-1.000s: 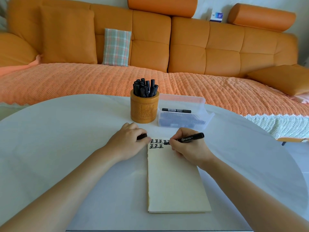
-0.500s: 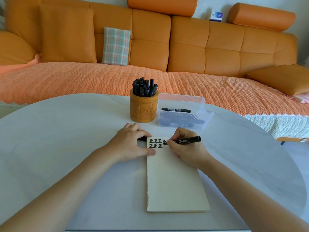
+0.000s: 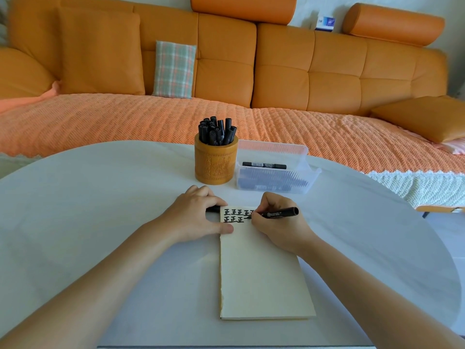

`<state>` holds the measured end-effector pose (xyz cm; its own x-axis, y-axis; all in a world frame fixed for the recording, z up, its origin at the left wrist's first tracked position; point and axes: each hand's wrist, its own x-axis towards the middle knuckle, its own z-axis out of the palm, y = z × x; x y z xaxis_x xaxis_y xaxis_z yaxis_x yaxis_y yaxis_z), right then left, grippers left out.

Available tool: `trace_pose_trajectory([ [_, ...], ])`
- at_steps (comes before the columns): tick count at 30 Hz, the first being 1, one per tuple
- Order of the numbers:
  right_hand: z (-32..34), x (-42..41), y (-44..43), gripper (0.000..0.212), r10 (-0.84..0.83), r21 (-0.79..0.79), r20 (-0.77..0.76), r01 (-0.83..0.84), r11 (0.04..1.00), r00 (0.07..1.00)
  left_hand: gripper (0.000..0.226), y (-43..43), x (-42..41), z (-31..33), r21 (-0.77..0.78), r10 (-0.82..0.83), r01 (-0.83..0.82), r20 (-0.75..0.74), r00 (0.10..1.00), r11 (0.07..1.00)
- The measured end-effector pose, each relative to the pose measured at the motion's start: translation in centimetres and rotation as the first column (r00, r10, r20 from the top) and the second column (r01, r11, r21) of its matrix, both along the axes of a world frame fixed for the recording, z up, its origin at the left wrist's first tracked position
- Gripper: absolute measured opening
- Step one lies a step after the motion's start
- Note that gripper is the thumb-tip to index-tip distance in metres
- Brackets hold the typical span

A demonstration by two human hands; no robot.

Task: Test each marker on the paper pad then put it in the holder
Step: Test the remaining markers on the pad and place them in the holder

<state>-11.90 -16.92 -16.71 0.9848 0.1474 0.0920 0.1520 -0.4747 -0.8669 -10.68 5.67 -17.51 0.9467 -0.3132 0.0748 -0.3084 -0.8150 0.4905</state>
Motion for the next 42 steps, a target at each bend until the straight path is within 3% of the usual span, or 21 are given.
trace_pose_trajectory([
  [9, -0.01, -0.07, -0.25, 0.023, 0.072, 0.021, -0.015, -0.071, 0.997, 0.997, 0.070, -0.03, -0.07, -0.04, -0.008, 0.004, -0.004, -0.001, 1.000, 1.000],
  [42, -0.08, 0.07, -0.22, 0.028, 0.093, 0.035, -0.021, -0.092, 0.995, 0.995, 0.073, 0.00, -0.07, 0.06, 0.016, 0.014, -0.014, -0.015, 1.000, 1.000],
])
